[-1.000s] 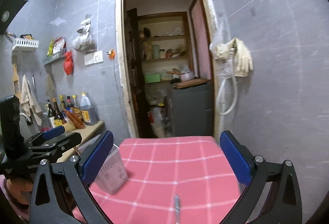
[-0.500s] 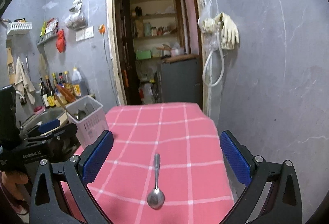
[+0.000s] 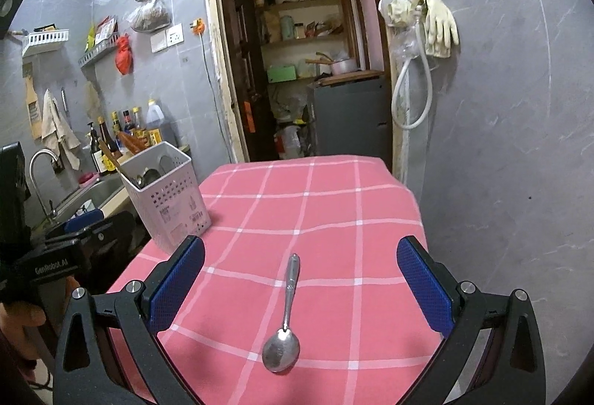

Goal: Organize utensils
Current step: 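Move both tools back toward the silver spoons on the tablecloth, then close the right tool on a silver spoon handle while the left tool approaches another spoon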

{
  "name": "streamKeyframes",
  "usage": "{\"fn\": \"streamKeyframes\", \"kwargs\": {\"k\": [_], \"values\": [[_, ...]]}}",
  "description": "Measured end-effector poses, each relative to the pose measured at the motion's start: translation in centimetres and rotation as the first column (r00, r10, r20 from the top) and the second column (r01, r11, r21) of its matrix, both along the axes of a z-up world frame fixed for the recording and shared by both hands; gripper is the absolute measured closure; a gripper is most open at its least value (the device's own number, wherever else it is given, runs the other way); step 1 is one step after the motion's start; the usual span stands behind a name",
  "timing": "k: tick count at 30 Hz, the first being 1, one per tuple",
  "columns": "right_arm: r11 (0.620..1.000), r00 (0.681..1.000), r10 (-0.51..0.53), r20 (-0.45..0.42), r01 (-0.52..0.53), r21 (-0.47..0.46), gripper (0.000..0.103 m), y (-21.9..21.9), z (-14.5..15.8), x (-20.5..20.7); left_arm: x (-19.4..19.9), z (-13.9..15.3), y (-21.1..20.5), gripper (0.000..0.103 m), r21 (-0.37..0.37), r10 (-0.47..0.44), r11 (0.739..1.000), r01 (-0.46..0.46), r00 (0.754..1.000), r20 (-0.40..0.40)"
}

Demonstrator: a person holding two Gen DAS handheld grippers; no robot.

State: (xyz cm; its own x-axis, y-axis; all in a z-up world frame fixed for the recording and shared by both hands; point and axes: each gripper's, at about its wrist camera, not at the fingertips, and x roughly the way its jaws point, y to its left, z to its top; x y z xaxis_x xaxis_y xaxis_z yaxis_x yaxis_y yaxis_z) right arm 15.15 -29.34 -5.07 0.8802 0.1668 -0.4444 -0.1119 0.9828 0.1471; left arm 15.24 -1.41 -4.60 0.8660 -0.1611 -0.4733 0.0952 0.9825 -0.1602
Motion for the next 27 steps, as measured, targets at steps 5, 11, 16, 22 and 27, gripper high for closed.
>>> {"fn": "streamKeyframes", "kwargs": {"k": [5,11,16,22,27], "values": [[1.000,0.999,0.019,-0.037,-0.019,-0.007,0.001,0.0,-2.1,0.9,0.8,-1.1,-0.3,0.000,0.008,0.034,0.999,-0.034,0.999,-0.026],[0.999,0.994,0.021,-0.104,-0.024,-0.024,0.001,0.1,-4.7,2.5,1.6,-2.7,-0.6,0.000,0.021,0.054,0.998,-0.053,0.996,-0.071],[0.999,0.978,0.044,-0.203,-0.048,-0.014,0.002,0.4,-7.1,4.8,2.7,-4.1,-0.8,0.000,0.006,0.057,0.998,-0.056,0.991,-0.123],[0.992,0.947,0.121,-0.297,-0.123,0.012,0.035,1.8,-9.7,7.8,4.2,-6.1,-0.5,0.000,-0.025,0.066,0.997,-0.072,0.979,-0.193],[0.983,0.916,0.178,-0.359,-0.182,0.021,0.055,3.6,-11.4,9.7,5.3,-7.6,0.2,0.000,-0.064,0.062,0.995,-0.082,0.962,-0.266]]}}
